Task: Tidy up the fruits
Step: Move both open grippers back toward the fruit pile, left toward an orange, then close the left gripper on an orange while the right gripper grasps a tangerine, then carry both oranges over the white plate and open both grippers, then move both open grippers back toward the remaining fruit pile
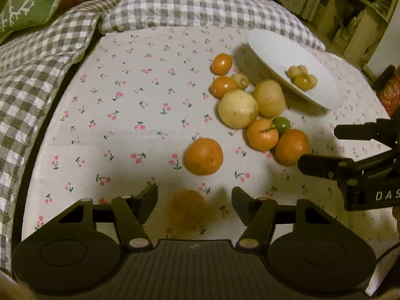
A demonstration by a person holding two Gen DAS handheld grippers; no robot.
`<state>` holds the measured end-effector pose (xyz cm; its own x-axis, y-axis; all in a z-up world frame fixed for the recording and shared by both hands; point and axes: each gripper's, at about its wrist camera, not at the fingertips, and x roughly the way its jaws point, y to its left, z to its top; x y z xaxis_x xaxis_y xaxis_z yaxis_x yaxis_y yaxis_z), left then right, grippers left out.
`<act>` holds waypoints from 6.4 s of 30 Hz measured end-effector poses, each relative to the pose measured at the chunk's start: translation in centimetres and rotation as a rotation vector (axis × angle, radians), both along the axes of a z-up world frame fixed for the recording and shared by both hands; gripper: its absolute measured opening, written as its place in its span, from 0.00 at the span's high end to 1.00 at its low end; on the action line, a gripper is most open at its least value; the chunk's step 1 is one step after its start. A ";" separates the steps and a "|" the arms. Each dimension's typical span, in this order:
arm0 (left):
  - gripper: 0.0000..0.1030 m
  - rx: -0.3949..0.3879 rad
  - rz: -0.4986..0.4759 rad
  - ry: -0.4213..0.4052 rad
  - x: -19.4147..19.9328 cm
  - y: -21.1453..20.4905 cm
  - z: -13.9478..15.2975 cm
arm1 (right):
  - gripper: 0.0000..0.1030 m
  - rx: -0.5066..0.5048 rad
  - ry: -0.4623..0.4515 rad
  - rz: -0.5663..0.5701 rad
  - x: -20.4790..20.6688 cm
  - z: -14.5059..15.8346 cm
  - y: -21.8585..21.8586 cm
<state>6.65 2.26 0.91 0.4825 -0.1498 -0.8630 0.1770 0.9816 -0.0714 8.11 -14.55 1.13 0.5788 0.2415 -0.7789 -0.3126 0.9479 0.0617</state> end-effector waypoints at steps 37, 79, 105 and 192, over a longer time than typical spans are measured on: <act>0.81 0.064 -0.090 -0.116 -1.0 -2.1 0.8 | 0.64 0.000 -0.042 0.016 0.1 -0.3 1.4; 0.81 0.057 -0.124 -0.315 -0.5 -6.9 5.1 | 0.65 0.168 -0.183 -0.102 -0.3 5.1 -3.4; 0.81 -0.019 -0.227 -0.368 7.3 -11.5 3.1 | 0.65 0.286 -0.047 -0.360 4.4 2.3 -10.1; 0.20 -0.141 0.044 -0.189 3.8 -1.3 4.9 | 0.16 0.293 -0.124 -0.083 -0.1 4.3 -3.9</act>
